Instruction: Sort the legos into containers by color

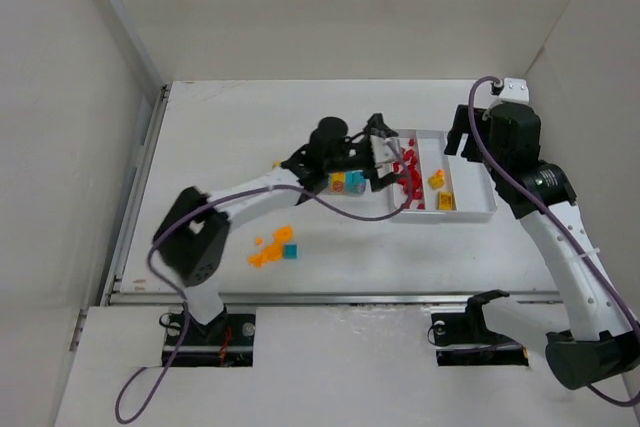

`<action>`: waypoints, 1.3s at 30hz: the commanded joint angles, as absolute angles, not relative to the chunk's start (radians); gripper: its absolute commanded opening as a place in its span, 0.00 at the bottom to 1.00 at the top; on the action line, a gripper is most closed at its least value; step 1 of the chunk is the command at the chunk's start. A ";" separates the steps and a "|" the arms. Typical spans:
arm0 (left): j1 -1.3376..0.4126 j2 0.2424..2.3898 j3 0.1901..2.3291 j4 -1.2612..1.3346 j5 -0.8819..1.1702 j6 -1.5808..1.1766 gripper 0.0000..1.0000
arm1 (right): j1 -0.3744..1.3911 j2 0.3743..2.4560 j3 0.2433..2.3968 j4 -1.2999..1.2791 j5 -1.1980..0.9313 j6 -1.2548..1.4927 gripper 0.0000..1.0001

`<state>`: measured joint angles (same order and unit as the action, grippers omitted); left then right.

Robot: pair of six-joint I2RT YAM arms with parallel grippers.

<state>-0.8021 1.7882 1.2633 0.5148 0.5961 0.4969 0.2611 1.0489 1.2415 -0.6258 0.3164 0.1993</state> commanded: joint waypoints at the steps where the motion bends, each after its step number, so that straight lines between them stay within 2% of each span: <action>1: -0.733 1.536 1.103 0.379 0.562 0.675 1.00 | 0.258 1.054 1.278 -0.626 0.096 0.186 0.84; 5: -0.651 1.320 0.944 0.177 0.416 0.720 1.00 | 0.350 1.043 1.191 -0.574 0.075 0.241 0.84; 9: -0.549 1.120 0.824 0.130 0.162 0.527 0.98 | 0.561 1.103 1.117 -0.542 0.146 0.282 0.84; 13: -0.436 0.974 0.732 0.141 -0.171 0.342 0.98 | 0.758 1.250 1.108 -0.494 0.166 0.241 0.84; 16: -0.335 0.905 0.689 0.150 -0.360 0.234 0.98 | 0.907 1.408 1.132 -0.454 0.050 0.083 0.84; 19: -0.250 0.874 0.667 0.092 -0.403 0.186 0.98 | 0.988 1.575 1.213 -0.425 -0.032 -0.038 0.84; 23: -0.225 0.804 0.582 0.093 -0.474 0.152 0.98 | 1.078 1.762 1.333 -0.411 -0.101 -0.158 0.83; 28: -0.186 0.740 0.511 0.114 -0.497 0.089 0.98 | 1.103 1.893 1.393 -0.411 -0.110 -0.204 0.82; 34: -0.167 0.704 0.451 0.104 -0.474 0.041 0.98 | 1.112 1.954 1.413 -0.353 -0.092 -0.184 0.82; 39: -0.149 0.693 0.440 0.144 -0.485 0.041 0.98 | 1.123 2.016 1.413 -0.313 -0.072 -0.157 0.75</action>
